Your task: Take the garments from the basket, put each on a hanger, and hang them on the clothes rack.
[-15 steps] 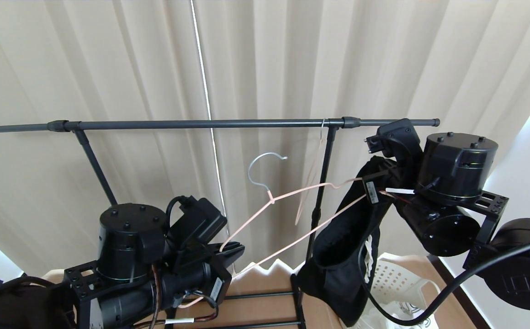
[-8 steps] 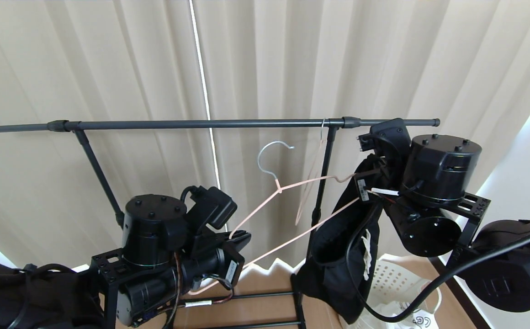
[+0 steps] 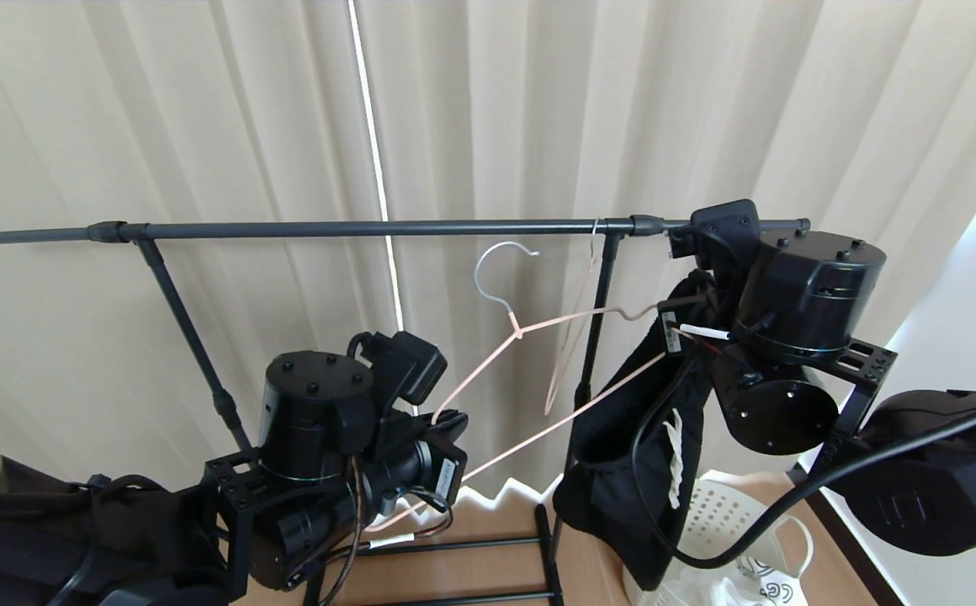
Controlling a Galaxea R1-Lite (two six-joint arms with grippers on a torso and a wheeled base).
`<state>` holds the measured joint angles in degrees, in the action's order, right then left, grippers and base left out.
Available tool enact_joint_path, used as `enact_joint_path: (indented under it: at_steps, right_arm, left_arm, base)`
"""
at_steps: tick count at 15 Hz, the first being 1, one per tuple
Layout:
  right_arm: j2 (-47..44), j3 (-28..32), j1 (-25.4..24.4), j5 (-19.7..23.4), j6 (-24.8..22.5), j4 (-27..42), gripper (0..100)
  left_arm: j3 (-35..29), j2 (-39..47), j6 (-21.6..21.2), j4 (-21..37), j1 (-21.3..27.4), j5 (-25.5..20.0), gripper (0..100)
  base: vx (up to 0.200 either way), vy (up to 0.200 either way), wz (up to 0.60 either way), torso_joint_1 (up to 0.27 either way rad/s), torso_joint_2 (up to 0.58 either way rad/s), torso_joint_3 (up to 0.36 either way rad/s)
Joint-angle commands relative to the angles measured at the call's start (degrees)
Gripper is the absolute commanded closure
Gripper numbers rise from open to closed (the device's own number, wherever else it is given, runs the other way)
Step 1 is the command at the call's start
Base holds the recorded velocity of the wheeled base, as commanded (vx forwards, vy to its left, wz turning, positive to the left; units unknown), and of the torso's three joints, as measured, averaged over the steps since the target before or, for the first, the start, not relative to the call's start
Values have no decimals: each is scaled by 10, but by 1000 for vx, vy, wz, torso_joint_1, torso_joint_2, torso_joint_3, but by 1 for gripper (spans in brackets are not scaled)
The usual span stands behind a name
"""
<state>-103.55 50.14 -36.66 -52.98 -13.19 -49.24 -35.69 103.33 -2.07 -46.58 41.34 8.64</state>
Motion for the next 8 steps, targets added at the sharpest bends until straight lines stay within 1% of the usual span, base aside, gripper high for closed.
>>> enact_joint_path:
  at_steps: [1,3,5,8]
  right_arm:
    - [-1,10,7,-2,2,0,100]
    - [-1,16,20,-2,3,-1,100]
    - [0,18,21,-3,4,-1,100]
    - [0,14,18,-3,7,-1,100]
  left_arm:
    - [-8,5,15,0,13,23,100]
    - [-7,3,27,0,27,51,100]
    - [-10,2,43,0,45,78,100]
    - [-17,8,54,0,74,88,100]
  base:
    - [0,0,0,0,0,0]
    - [0,0,0,0,0,0]
    - [0,0,0,0,0,0]
    - [0,0,0,0,0,0]
